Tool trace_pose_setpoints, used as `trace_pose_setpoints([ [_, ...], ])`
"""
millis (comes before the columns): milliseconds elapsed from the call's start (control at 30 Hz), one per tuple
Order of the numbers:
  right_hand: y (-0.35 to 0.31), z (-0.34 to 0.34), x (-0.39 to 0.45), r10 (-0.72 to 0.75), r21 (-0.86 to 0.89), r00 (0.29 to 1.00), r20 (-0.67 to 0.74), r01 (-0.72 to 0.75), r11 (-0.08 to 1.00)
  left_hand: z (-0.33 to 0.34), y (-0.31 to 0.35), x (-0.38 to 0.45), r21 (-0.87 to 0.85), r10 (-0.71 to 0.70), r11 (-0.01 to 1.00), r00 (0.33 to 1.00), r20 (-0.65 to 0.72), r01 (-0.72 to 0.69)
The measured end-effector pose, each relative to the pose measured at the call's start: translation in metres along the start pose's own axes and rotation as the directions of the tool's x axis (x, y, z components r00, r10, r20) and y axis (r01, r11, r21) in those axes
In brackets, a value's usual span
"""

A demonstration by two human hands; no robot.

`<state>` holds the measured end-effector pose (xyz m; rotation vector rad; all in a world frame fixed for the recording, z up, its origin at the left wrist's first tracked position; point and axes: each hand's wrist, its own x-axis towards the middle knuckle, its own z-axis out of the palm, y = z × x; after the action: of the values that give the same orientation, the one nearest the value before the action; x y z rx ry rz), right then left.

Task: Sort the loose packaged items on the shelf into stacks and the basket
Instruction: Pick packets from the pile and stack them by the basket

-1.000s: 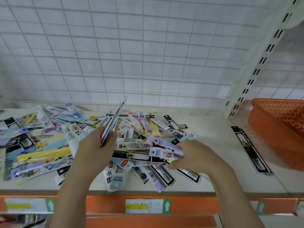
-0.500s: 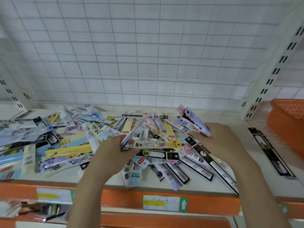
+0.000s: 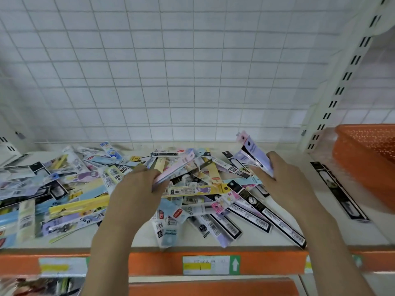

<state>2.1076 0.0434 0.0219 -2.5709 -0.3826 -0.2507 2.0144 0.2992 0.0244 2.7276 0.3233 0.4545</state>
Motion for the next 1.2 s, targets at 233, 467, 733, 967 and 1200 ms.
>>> trace_pose_setpoints([
  [233, 0.008, -0.002, -0.002, 0.027, -0.011, 0.998, 0.052, -0.027, 1.000, 0.010, 0.012, 0.010, -0.109, 0.066, 0.993, 0.987, 0.145, -0.051],
  [467, 0.009, -0.012, -0.007, -0.041, 0.046, 0.992, 0.119, 0.036, 0.998, 0.018, 0.035, 0.013, -0.264, 0.035, 0.964, 0.995, 0.092, -0.010],
  [733, 0.013, -0.004, -0.011, 0.034, 0.071, 0.975, 0.221, -0.051, 0.996, 0.043, 0.026, 0.018, 0.043, 0.004, 0.999, 0.958, 0.286, -0.017],
  [967, 0.023, 0.001, -0.014, 0.081, 0.069, 0.964, 0.253, -0.101, 0.992, 0.024, 0.018, 0.020, 0.088, 0.032, 0.995, 0.993, 0.115, -0.042],
  [1200, 0.025, 0.002, -0.018, 0.083, 0.023, 0.933, 0.350, -0.097, 0.995, -0.004, 0.007, 0.014, -0.052, -0.047, 0.998, 0.996, -0.070, 0.044],
])
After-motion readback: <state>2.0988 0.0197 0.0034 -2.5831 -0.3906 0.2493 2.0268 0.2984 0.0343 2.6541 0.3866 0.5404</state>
